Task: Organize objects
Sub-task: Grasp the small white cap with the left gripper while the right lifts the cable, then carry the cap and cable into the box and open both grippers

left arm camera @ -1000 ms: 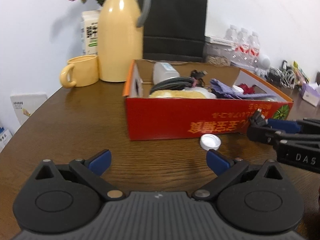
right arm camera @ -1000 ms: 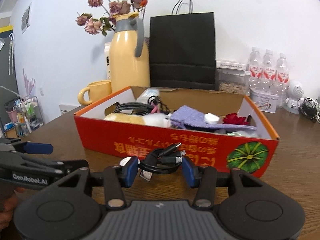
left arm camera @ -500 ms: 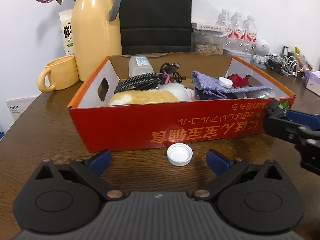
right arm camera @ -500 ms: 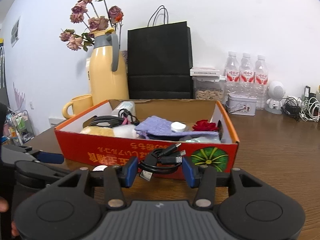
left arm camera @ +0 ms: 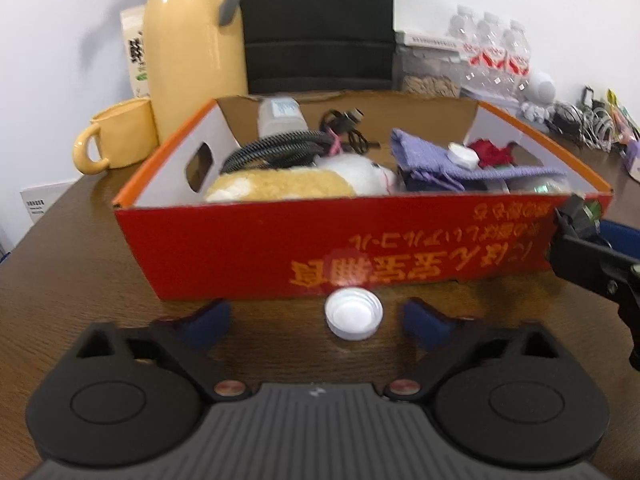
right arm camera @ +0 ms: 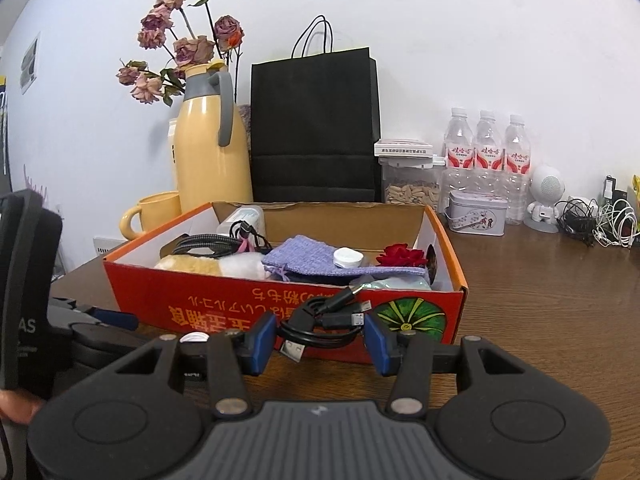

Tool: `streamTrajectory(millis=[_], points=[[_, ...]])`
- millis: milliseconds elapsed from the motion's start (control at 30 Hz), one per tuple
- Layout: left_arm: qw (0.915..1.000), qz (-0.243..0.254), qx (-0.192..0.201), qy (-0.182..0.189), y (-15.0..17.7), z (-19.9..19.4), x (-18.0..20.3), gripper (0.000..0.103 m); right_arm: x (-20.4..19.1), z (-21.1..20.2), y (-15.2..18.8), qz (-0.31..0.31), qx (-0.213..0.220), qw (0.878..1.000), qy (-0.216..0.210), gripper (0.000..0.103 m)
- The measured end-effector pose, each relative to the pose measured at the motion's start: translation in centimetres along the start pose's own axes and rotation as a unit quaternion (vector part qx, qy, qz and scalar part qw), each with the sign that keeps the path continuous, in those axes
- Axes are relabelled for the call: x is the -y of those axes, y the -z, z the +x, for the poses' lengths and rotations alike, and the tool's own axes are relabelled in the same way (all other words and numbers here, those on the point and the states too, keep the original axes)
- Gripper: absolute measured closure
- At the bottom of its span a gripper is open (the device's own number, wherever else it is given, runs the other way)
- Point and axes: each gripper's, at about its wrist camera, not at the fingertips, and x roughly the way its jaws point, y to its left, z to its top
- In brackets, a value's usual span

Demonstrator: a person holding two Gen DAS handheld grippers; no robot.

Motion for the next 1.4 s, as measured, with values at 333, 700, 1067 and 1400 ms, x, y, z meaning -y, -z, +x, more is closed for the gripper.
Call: streamTrajectory(millis=[333,700,1067,1400], points=[[0.9991,-0.002,0.026,0.034,0.6,-1.9,-0.1,0.073,-0.3,0.1,0.1,-0.005,-0.001,1.0,0.0,0.056],[0.9942,-0.015,0.096,0.046,1.0,-6.2,-0.8,0.073,-0.4,-0.5,0.0,-0.01,0.013,1.0,0.0,0.056],[0.9871,-0.019,0.146,0.063,-1.9,-8.9,-1.6,0.073,-1.2,-1.4,-1.8,-0.016,0.047,0.999,0.003,0.056],[0.982,-0.031,0.179,0.05,-6.4,-8.3,-2.4,0.073,-1.7,-0.3,-6.0,-0.033,0.073,0.997,0.002,0.056]])
